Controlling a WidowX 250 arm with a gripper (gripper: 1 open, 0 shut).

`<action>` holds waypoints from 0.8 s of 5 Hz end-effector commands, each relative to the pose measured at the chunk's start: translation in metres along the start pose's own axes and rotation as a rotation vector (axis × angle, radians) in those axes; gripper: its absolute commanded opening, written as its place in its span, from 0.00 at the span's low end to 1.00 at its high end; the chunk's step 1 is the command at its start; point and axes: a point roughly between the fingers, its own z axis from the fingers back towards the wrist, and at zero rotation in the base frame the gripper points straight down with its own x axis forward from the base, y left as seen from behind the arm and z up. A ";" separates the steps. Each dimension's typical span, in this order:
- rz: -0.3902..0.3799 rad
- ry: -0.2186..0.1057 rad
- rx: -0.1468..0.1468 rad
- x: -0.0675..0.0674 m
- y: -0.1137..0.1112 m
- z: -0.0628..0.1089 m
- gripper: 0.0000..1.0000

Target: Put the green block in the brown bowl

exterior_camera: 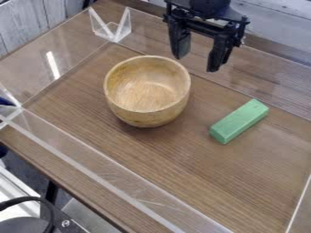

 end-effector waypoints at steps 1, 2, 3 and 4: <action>-0.030 0.014 0.001 0.002 -0.008 -0.008 1.00; -0.103 0.028 -0.002 0.003 -0.023 -0.021 1.00; -0.169 0.032 -0.005 0.006 -0.037 -0.034 1.00; -0.210 0.037 -0.004 0.009 -0.048 -0.049 1.00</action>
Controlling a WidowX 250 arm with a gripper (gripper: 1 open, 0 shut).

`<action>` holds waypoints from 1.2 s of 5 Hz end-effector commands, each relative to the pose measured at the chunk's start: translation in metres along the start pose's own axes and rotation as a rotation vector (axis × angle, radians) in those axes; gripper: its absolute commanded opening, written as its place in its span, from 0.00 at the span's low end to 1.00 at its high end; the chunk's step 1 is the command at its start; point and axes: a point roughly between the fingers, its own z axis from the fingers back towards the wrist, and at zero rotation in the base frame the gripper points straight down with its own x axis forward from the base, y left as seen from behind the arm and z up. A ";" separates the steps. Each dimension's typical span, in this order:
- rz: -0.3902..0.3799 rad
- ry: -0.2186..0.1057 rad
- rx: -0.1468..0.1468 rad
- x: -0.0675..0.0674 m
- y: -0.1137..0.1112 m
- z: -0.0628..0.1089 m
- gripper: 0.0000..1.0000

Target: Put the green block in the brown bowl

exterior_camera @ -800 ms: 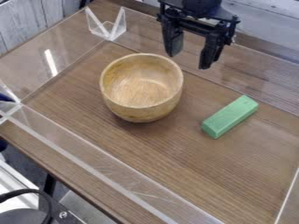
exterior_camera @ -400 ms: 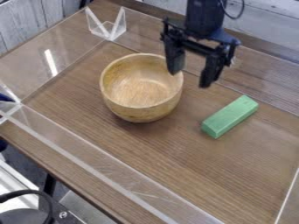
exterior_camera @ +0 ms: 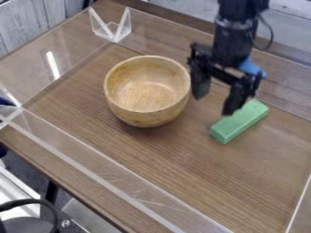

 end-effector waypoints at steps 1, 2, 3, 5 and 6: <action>-0.047 -0.053 0.005 0.014 -0.008 0.002 1.00; -0.085 -0.063 0.006 0.023 -0.015 -0.007 1.00; -0.108 -0.060 0.009 0.033 -0.018 -0.014 1.00; -0.121 -0.062 0.010 0.048 -0.018 -0.020 0.00; -0.119 -0.061 0.010 0.050 -0.018 -0.020 1.00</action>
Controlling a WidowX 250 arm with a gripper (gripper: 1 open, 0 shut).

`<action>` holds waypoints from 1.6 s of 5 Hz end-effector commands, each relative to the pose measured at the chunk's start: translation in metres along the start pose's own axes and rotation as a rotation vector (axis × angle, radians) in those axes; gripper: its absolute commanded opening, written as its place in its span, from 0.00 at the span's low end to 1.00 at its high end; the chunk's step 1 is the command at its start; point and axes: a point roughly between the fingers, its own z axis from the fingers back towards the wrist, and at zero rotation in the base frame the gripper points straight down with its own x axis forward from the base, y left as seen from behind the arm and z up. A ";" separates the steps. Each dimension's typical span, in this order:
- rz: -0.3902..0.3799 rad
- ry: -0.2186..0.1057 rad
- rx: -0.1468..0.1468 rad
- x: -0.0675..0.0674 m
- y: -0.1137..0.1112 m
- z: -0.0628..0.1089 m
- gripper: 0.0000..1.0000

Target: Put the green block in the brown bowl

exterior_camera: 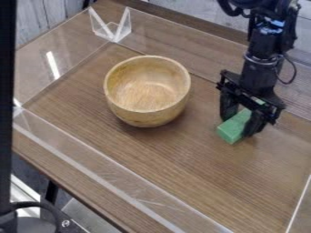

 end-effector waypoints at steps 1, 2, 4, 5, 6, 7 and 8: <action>-0.006 -0.056 0.007 0.010 0.001 0.017 1.00; -0.004 -0.058 0.006 0.010 0.002 0.017 1.00; -0.001 -0.061 0.004 0.011 0.004 0.016 1.00; 0.000 -0.062 0.003 0.011 0.005 0.016 1.00; 0.004 -0.067 0.003 0.011 0.006 0.018 1.00; 0.007 -0.072 0.004 0.011 0.007 0.020 1.00; 0.010 -0.077 0.004 0.010 0.008 0.021 1.00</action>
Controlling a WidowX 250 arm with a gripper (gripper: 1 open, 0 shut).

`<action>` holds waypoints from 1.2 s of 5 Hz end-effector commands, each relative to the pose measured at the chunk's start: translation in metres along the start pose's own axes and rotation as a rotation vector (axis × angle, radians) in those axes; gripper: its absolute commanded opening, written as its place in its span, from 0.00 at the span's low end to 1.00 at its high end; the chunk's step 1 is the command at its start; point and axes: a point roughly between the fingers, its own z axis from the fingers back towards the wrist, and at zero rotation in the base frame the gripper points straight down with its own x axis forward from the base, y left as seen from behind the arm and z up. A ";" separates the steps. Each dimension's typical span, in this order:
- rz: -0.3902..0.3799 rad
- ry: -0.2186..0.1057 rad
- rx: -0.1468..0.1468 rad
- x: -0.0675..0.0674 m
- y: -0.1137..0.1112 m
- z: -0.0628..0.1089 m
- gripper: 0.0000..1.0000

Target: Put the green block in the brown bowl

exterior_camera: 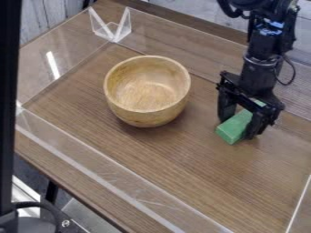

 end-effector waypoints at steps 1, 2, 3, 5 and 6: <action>0.008 -0.092 0.009 0.011 0.004 0.027 1.00; 0.011 -0.097 0.010 0.010 0.005 0.029 1.00; 0.014 -0.102 0.009 0.010 0.006 0.028 0.00; 0.043 -0.182 0.034 -0.011 0.013 0.072 0.00; 0.117 -0.239 0.054 -0.024 0.042 0.107 0.00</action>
